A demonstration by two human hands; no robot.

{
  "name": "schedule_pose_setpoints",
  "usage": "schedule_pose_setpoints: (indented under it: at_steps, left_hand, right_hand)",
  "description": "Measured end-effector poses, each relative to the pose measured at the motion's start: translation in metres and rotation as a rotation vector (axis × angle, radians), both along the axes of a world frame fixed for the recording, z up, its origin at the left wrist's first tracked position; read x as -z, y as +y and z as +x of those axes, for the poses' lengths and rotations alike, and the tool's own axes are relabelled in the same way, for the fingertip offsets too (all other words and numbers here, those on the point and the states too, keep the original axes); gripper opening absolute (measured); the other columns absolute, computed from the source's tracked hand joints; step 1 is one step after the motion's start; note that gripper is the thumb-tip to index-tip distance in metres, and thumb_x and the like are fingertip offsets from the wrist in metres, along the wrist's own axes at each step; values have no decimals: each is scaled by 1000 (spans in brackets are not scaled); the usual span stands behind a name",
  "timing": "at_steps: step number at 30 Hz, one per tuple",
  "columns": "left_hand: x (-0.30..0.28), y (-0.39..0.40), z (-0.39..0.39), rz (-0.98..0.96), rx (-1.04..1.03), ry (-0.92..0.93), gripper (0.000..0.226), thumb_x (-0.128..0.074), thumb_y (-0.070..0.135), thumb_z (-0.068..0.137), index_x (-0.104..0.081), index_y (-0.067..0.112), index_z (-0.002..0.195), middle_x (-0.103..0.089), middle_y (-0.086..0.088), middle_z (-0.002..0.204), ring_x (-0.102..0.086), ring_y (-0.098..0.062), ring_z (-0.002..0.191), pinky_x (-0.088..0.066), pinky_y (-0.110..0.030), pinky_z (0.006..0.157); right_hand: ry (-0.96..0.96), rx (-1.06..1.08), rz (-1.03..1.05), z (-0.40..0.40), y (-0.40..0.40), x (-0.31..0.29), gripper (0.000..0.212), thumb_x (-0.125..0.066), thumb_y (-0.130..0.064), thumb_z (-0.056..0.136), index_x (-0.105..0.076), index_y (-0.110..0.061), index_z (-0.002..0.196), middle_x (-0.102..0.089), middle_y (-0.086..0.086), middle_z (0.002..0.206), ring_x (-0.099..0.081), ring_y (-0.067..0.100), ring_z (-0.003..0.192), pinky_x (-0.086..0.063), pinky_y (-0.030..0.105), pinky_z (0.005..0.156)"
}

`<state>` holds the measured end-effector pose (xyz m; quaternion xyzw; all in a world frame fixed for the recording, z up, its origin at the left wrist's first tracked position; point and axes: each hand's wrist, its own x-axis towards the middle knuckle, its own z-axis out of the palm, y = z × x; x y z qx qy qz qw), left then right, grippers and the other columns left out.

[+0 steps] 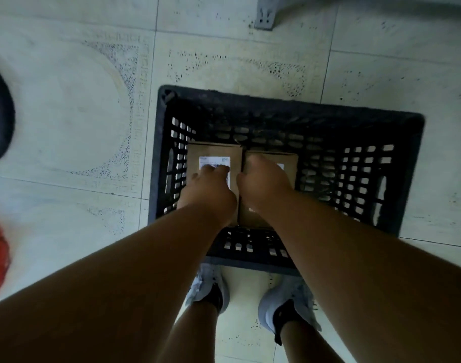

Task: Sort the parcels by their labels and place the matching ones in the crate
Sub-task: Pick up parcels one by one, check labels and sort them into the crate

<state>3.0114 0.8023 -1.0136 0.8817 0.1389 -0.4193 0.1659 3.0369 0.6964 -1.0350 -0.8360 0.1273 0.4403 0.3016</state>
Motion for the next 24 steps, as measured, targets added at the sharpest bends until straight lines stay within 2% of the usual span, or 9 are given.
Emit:
schedule_pose_setpoints:
  at_steps: [4,8,10,15,20,24]
  left_hand:
    - [-84,-16,12,-86,30,-144,49,-49,12,94,-48,24,142,-47,-5,146,-48,-27,129,-48,-44,100]
    - [-193,-31,14,-127,7,-337,40,-52,10,94,-55,21,132,-55,-5,133,-54,-25,119,-50,-40,94]
    - [-248,-36,13,-141,35,-445,37,-53,10,92,-56,19,128,-57,-6,128,-54,-25,114,-49,-39,90]
    - [-373,-47,7,-245,126,-608,29,-51,14,92,-58,15,120,-56,-8,115,-55,-26,101,-42,-34,75]
    - [-467,-51,-21,-426,116,-732,27,-53,16,92,-60,15,119,-56,-6,116,-59,-25,98,-49,-36,78]
    - [-528,-62,-33,-604,227,-744,28,-54,13,91,-59,16,119,-56,-3,116,-59,-21,94,-44,-30,75]
  right_hand:
    - [-102,25,1,7,-20,-94,35,-51,-18,100,-49,-8,134,-58,12,131,-56,27,116,-36,26,79]
    - [-221,96,44,0,-44,-211,38,-50,-17,100,-49,-10,138,-58,12,132,-59,29,114,-47,36,95]
    - [-283,161,63,-9,-55,-271,43,-51,-18,98,-48,-14,141,-59,8,132,-60,26,115,-48,38,98]
    - [-464,226,39,-32,-75,-399,42,-59,-24,95,-49,-21,136,-56,0,127,-56,12,105,-43,25,83]
    - [-512,444,116,-65,-81,-514,48,-64,-27,95,-47,-27,139,-53,-3,132,-57,9,109,-51,30,93]
    - [-648,632,15,-96,-83,-588,46,-66,-29,93,-49,-32,135,-52,-9,127,-58,7,105,-47,22,85]
